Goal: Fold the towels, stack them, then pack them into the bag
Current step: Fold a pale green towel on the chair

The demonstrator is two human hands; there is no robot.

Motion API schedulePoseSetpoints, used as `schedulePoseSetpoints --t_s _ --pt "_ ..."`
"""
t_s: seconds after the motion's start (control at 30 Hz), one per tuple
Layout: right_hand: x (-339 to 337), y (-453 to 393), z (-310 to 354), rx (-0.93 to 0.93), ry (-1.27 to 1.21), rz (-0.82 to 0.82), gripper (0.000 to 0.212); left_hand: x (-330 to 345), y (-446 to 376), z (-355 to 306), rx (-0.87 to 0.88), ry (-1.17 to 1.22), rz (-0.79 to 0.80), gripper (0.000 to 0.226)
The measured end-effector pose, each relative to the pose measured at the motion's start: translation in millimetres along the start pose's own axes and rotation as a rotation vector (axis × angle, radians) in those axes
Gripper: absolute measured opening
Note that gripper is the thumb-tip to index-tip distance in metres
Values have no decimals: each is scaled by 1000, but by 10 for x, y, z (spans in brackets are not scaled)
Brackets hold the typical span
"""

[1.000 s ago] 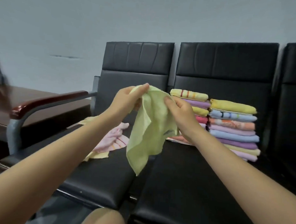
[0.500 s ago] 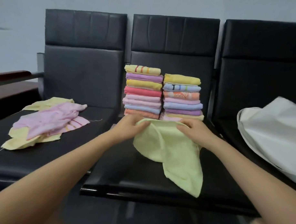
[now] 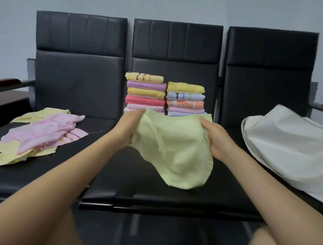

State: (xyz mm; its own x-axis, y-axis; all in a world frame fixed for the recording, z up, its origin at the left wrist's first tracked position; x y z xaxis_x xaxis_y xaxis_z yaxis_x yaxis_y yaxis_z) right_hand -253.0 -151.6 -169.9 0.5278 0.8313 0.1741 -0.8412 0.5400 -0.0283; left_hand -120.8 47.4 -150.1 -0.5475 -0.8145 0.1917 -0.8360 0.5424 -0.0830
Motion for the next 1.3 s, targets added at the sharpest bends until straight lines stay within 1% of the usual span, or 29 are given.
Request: schedulePoseSetpoints --t_s 0.07,0.13,0.2,0.27,0.37,0.43,0.5,0.57,0.63,0.73,0.8,0.83,0.9,0.97,1.03,1.07,1.13,1.17,1.23,1.3 --pt "105 25 85 15 -55 17 30 45 48 -92 -20 127 63 23" --pt "146 24 137 40 -85 13 27 52 55 -173 -8 105 118 18" --pt "106 -36 156 41 -101 -20 27 -19 14 -209 31 -56 118 16" --pt "2 -115 102 44 -38 -96 25 -199 -112 -117 53 -322 76 20" --pt "-197 -274 -109 24 231 -216 26 -451 -339 200 36 -688 51 27" --pt "-268 -398 -277 7 420 -233 27 -549 -478 393 53 -870 51 21" --pt "-310 -530 -415 -1 591 -220 36 -589 -616 549 82 -1003 63 18" --pt "-344 -665 -507 -20 740 -202 42 -618 -757 663 113 -1056 54 18" --pt "-413 -805 -561 -47 875 -225 45 -656 -889 714 162 -1057 5 17" --pt "-524 -992 -642 -71 1009 -271 46 -697 -1068 773 222 -1028 -85 14" --pt "-579 -1105 -691 -76 1096 -302 47 -657 -1149 800 261 -1079 -124 16" --pt "-593 -1151 -714 -84 1155 -315 46 -636 -1180 810 287 -1109 -149 19" --pt "-581 -1213 -770 -101 1309 -338 35 -615 -1198 845 324 -1143 -190 26" --pt "-529 -1227 -850 -94 1519 -345 30 -573 -1192 898 341 -1214 -176 31" --pt "-444 -1189 -909 -87 1708 -329 38 -507 -1151 929 353 -1289 -135 33" --pt "-398 -1160 -905 -104 1744 -337 42 -460 -1107 912 369 -1294 -116 33" --pt "-302 -1083 -828 -156 1721 -362 42 -327 -973 826 438 -1243 -70 31" --pt "-259 -1045 -796 -180 1669 -355 41 -254 -884 789 478 -1210 -34 27" --pt "-149 -955 -770 -223 1493 -268 36 -104 -686 759 514 -1173 71 21" --pt "-19 -811 -766 -241 1362 -137 28 30 -459 771 490 -1177 191 18"
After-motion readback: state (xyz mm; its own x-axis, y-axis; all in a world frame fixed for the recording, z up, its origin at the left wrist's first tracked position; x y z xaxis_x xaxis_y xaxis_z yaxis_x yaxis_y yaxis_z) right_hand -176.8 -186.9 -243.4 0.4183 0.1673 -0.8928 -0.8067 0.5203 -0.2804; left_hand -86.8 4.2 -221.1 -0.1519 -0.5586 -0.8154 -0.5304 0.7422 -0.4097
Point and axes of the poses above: each hand's wrist, its own y-axis away from the middle knuckle, its own x-axis out of the palm, z = x × y, the point moved 8 cm from there along -y, towards the middle knuckle, and after that the axes turned 4 degrees about y, right-handed, at the moved point
